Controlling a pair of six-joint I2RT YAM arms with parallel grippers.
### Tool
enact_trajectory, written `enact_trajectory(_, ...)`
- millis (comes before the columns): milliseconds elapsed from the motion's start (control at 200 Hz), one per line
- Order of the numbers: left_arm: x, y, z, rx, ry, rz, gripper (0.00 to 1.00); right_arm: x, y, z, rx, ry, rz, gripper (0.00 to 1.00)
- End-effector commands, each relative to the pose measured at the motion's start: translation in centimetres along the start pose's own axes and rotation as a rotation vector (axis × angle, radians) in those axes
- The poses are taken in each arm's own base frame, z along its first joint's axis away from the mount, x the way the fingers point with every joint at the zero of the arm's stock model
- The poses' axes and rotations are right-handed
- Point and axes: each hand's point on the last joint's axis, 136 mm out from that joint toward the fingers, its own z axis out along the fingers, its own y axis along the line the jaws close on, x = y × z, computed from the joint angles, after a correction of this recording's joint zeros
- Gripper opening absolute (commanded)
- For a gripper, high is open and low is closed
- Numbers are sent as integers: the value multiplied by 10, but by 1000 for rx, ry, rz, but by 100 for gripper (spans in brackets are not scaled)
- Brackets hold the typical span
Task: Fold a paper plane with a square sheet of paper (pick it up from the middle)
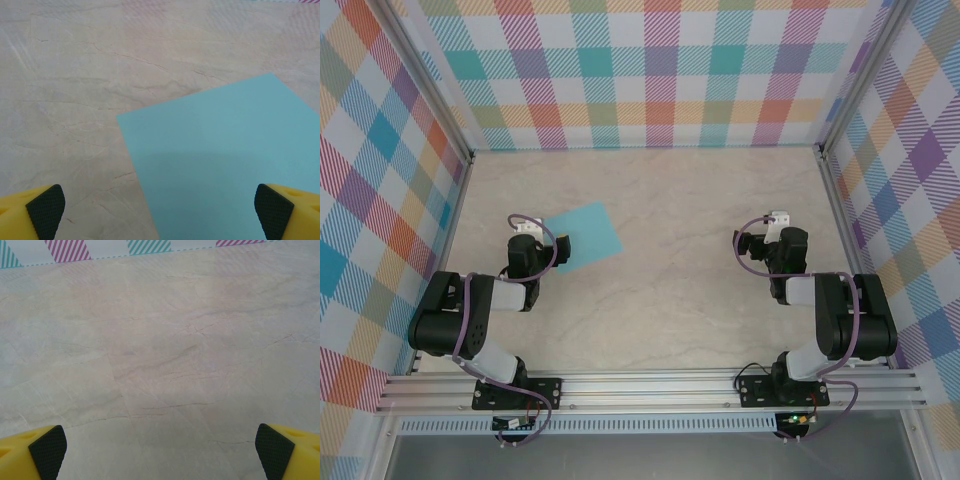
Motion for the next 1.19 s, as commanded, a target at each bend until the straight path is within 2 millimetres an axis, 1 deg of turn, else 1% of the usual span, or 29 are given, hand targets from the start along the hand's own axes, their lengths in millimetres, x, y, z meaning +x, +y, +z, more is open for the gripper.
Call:
enact_trajectory(0,-10,2,3,0,-20,7,100,-9,3,2,-18,-17,-14,100)
enact_trajectory(420,-10,2,3,-1,-19,7,100,-9,3,2,-19,-19,-15,100)
enact_trajectory(465,-10,2,3,0,-20,7,100,-8,8,2,-50,-19,-26,100)
enact_trajectory(625,-10,1,2,4,-22,11,100,-9,16,-1,-94,-29,-50,100)
enact_trajectory(680,-11,-2,1,22,-27,18,100,-9,17,-1,-99,-27,-50,100)
enact_trajectory(745,-17,-8,-6,59,-43,32,100,-12,20,-2,-113,-29,-60,100)
enact_trajectory(795,-22,-6,-12,51,-44,24,100,-17,23,-3,-130,-16,-62,100)
enact_trajectory(805,-25,-5,-13,47,-48,20,100,-21,24,-4,-132,-20,-64,100)
enact_trajectory(825,-26,-4,-17,37,-44,13,100,-21,24,-5,-130,11,-51,100)
enact_trajectory(835,-27,-3,-18,34,-42,10,100,-26,24,-5,-128,12,-49,100)
enact_trajectory(865,-32,-2,-23,30,-46,0,100,-23,23,-6,-121,79,-14,100)
enact_trajectory(875,-33,-2,-24,29,-44,-4,100,-26,24,-7,-122,90,-3,100)
enact_trajectory(900,-37,-3,-29,35,-50,-7,100,-32,26,-8,-133,114,14,100)
enact_trajectory(940,-47,-5,-37,47,-57,-20,100,-36,33,-12,-160,152,42,100)
enact_trajectory(995,-58,1,-50,13,-40,-80,100,-47,40,-19,-193,154,77,100)
enact_trajectory(1025,-70,4,-58,-7,-50,-121,100,-51,44,-24,-204,160,97,100)
enact_trajectory(1105,-88,3,-74,-1,-49,-188,100,-62,49,-34,-214,191,165,100)
enact_trajectory(1155,-91,7,-83,-27,-23,-275,100,-68,50,-38,-205,227,243,100)
enact_trajectory(1190,-90,17,-89,-87,3,-368,100,-70,50,-40,-190,264,305,100)
